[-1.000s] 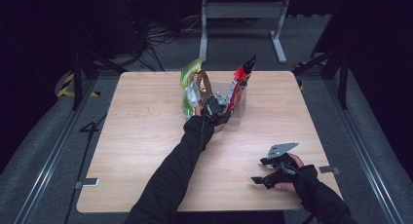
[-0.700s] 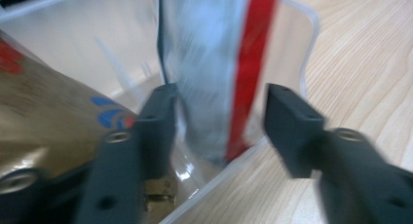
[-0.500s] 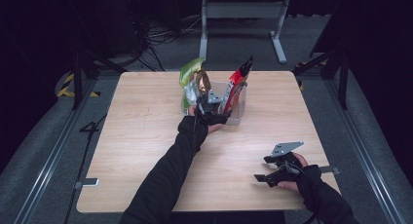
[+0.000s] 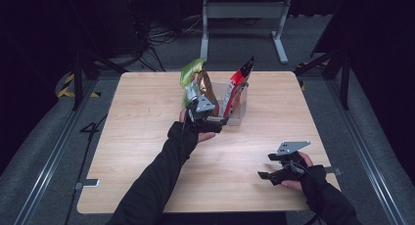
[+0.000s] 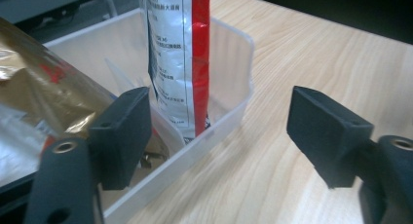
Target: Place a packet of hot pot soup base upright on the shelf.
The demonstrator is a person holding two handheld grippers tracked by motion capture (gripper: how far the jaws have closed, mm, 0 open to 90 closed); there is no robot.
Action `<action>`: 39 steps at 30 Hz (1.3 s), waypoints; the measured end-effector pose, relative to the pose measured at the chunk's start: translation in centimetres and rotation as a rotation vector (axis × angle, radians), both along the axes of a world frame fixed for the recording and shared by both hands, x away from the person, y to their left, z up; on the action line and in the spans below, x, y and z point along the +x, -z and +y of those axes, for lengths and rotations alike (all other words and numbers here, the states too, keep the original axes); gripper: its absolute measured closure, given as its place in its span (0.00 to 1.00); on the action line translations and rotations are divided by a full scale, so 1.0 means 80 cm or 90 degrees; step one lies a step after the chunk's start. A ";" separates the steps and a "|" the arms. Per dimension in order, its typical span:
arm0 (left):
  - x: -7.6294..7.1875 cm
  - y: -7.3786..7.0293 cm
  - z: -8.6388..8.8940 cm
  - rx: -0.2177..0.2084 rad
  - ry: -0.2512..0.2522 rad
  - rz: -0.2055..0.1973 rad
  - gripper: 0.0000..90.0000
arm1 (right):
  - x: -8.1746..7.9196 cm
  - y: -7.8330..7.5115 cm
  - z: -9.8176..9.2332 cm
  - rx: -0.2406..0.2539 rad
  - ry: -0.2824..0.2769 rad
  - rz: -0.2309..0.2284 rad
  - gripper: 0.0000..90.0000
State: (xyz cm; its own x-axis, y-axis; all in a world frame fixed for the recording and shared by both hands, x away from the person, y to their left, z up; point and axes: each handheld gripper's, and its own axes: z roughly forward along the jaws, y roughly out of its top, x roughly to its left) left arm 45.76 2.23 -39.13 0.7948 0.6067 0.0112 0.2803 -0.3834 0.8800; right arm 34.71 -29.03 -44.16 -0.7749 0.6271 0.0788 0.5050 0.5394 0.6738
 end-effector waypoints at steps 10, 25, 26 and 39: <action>-0.031 -0.010 0.038 0.005 0.013 -0.019 0.18 | -0.002 -0.006 -0.002 -0.014 0.013 -0.033 0.21; -0.068 -0.007 0.100 0.034 0.006 -0.032 0.15 | -0.005 -0.018 -0.004 -0.027 0.027 -0.079 0.21; -0.069 -0.007 0.102 0.036 0.005 -0.032 0.14 | -0.006 -0.018 -0.004 -0.027 0.026 -0.082 0.21; -0.091 0.009 0.140 0.095 0.023 -0.037 0.08 | -0.006 -0.025 -0.005 -0.046 0.033 -0.117 0.20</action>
State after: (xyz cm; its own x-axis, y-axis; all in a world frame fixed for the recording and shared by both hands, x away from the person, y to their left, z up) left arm 38.50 13.42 -39.82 0.8113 0.5663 0.1450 0.2146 -0.5193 0.8272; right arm 34.19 -29.41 -42.19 -0.7383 0.6660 -0.1067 0.4063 0.5654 0.7178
